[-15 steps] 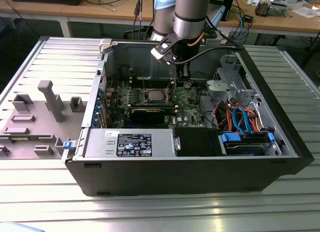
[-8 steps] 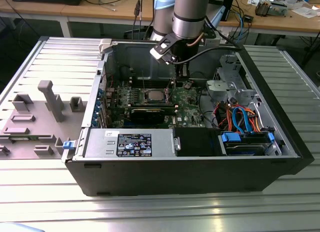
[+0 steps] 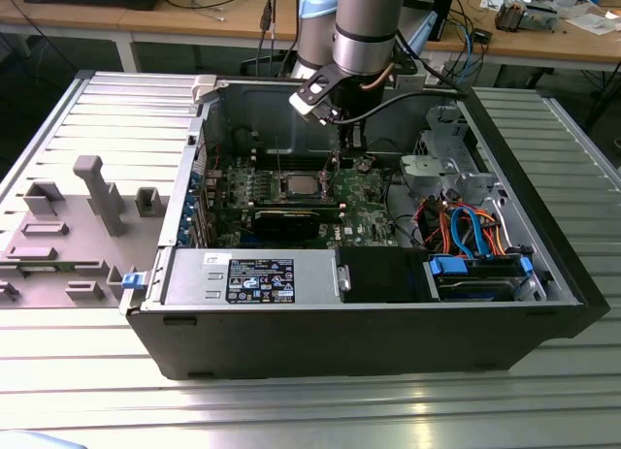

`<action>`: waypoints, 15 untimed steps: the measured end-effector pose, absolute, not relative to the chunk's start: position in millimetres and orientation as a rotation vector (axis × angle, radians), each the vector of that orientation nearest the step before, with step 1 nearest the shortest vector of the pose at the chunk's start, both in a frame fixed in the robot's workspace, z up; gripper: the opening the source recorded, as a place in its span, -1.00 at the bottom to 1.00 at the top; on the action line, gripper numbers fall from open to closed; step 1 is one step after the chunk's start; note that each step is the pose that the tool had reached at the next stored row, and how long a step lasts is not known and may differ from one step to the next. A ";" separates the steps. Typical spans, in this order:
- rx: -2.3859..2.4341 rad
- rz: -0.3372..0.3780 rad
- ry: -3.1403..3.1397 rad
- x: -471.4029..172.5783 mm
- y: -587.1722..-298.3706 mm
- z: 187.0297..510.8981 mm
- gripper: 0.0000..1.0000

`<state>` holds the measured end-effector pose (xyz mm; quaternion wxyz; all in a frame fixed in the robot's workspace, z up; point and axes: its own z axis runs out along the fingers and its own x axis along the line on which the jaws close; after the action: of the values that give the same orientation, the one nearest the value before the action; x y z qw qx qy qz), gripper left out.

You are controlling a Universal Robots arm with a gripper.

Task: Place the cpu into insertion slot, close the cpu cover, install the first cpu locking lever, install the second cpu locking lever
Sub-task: 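Close the cpu cover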

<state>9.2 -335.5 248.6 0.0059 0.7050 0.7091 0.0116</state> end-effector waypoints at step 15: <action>2.207 0.036 2.219 4.4 -335.5 248.2 -0.79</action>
<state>4.4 -335.5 248.2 0.0059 0.7050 0.7091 0.0116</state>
